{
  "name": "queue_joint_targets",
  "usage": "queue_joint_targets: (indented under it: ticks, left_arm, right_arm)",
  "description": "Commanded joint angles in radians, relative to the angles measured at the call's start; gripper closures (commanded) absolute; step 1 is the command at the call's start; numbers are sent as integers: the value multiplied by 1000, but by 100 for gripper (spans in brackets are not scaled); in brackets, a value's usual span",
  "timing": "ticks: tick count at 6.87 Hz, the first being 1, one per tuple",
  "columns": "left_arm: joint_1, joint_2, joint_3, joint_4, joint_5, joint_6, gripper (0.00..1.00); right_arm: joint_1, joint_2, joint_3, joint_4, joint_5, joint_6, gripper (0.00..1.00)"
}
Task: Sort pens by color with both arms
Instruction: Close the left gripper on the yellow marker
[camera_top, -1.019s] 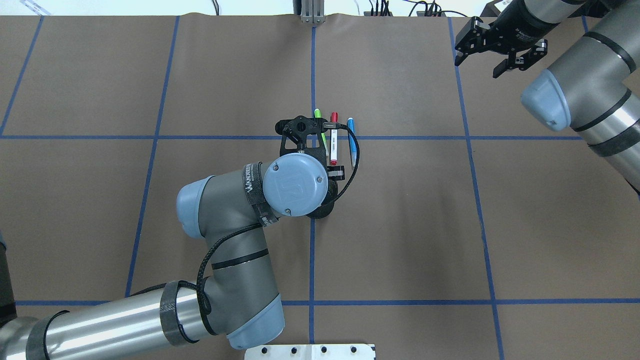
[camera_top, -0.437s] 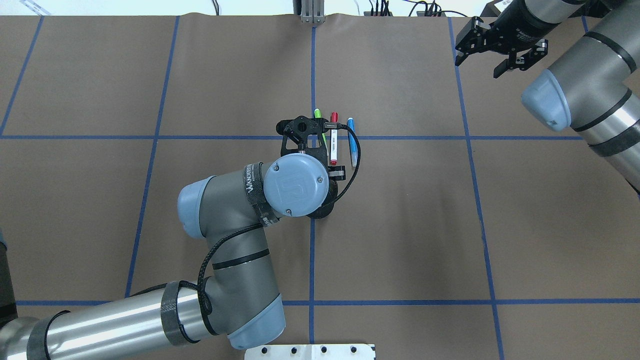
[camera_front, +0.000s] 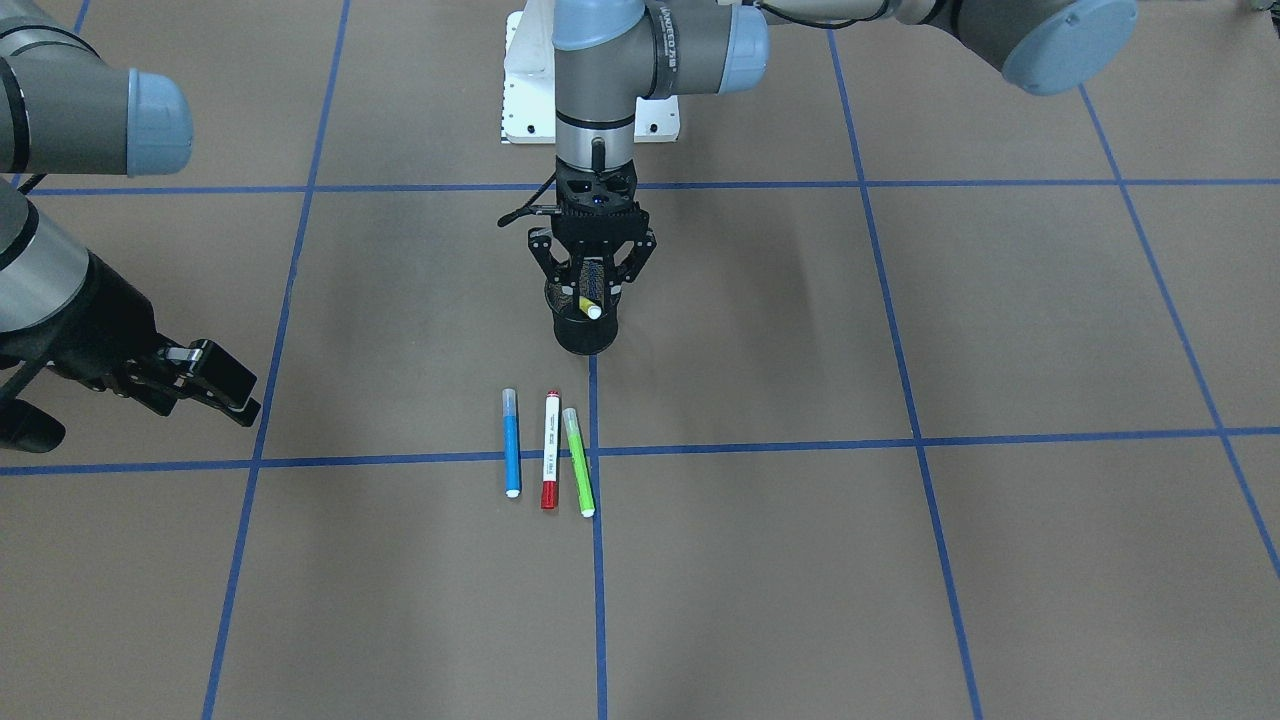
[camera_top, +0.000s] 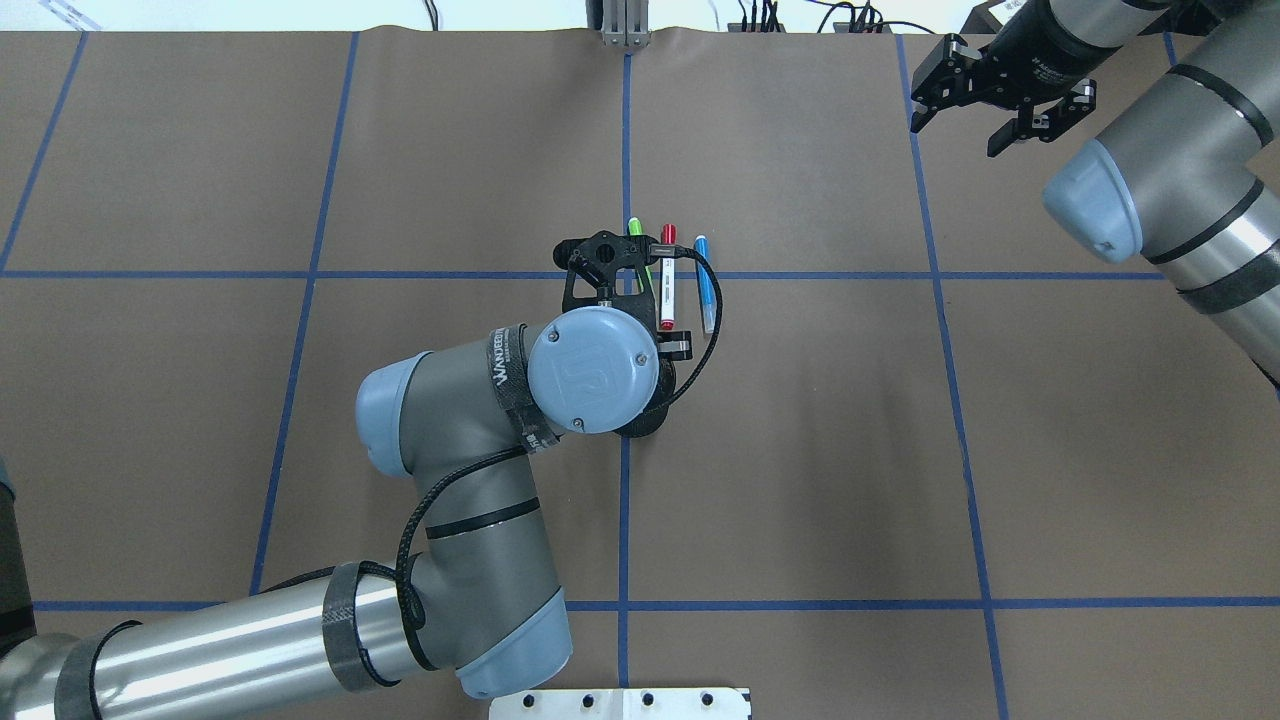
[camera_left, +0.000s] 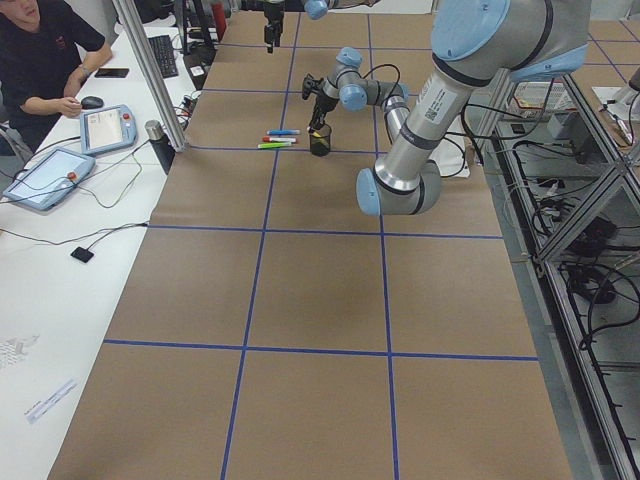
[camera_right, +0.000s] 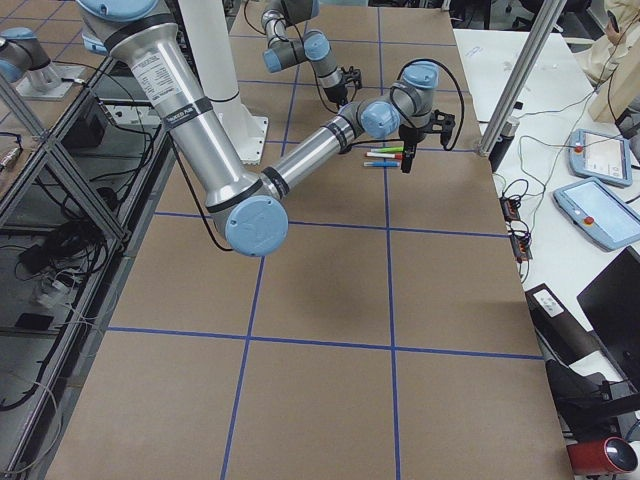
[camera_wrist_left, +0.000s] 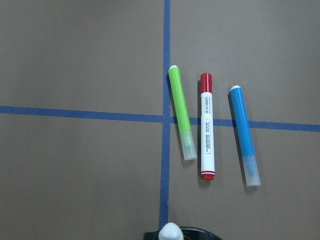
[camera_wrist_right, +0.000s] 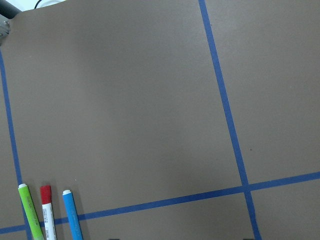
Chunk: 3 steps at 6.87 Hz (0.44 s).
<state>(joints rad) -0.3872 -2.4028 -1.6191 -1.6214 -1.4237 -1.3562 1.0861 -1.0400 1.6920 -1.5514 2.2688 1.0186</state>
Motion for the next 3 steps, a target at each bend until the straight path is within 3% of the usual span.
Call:
queue_joint_targets:
  ticks: [1,3]
  left_arm:
    - [-5,1,2,0,3,3,59]
    - [-9,-2,1,0,3,2,59]
  right_arm:
    - [0,0,0,1,0,0,13]
    - [0,0,0,1,0,0,13]
